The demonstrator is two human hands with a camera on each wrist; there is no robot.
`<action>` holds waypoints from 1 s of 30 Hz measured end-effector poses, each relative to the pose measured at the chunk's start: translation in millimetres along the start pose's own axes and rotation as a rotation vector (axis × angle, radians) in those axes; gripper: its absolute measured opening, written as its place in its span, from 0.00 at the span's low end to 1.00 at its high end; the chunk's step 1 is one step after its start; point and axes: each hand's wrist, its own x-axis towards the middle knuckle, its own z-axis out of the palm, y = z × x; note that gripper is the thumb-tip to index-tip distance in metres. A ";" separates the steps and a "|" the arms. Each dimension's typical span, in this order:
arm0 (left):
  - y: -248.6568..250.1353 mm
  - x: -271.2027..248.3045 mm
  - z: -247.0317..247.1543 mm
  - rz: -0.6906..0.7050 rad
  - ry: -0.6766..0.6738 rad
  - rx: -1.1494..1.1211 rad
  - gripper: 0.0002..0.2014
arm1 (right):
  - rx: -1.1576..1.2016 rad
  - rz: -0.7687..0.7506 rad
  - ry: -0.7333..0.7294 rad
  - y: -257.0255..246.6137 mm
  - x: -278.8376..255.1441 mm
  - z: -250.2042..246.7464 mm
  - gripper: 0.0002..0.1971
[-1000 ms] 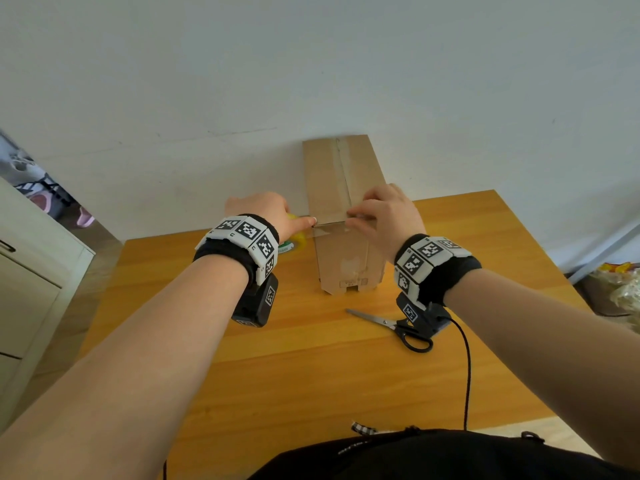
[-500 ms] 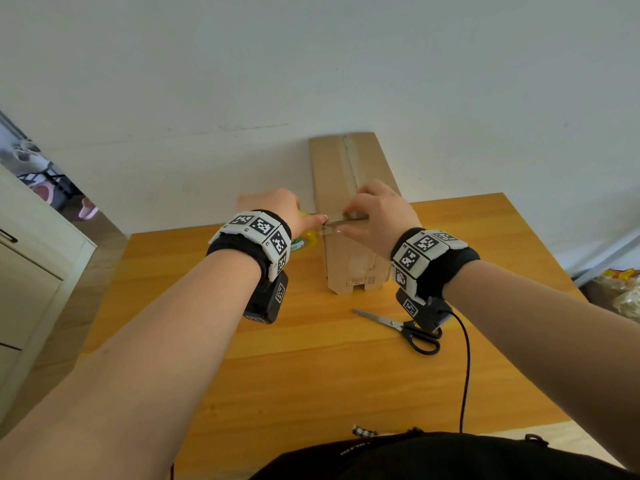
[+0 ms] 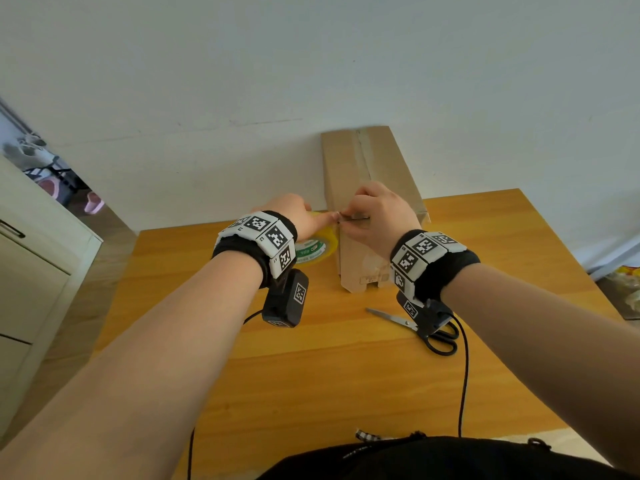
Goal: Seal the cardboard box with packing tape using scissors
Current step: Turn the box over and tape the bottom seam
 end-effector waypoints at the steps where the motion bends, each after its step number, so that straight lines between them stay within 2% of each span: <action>1: -1.5 0.6 -0.4 0.010 -0.007 -0.032 0.34 | 0.010 0.002 0.004 0.1 0.3 0.1 0.09; 6: -10.1 3.2 -6.2 0.026 -0.061 -0.196 0.25 | 0.020 0.025 -0.018 0.7 -0.8 -1.6 0.09; 9: -19.9 2.4 -8.8 0.024 -0.078 -0.251 0.30 | 0.019 0.031 -0.022 3.1 -2.4 -2.9 0.10; 11: -24.3 0.8 -9.2 0.030 -0.050 -0.238 0.33 | 0.028 0.021 -0.027 3.7 -2.6 -2.8 0.11; 15: -26.0 1.4 -9.0 0.027 0.002 -0.142 0.33 | 0.037 -0.005 -0.017 4.6 -2.5 1.2 0.10; 21: -39.1 -4.1 -5.8 -0.043 -0.023 0.057 0.39 | 0.026 -0.033 -0.024 1.7 -4.4 8.3 0.09; 24: -41.0 -5.4 -9.9 -0.018 0.004 0.016 0.38 | 0.023 -0.026 -0.027 -0.1 -3.4 8.8 0.09; 27: -42.9 -7.7 -13.3 0.010 0.019 -0.047 0.32 | 0.021 0.003 -0.024 1.1 -1.3 3.6 0.09; 30: -44.5 -9.6 -11.5 0.011 0.022 -0.132 0.33 | 0.014 0.005 0.000 1.4 -0.7 -2.2 0.09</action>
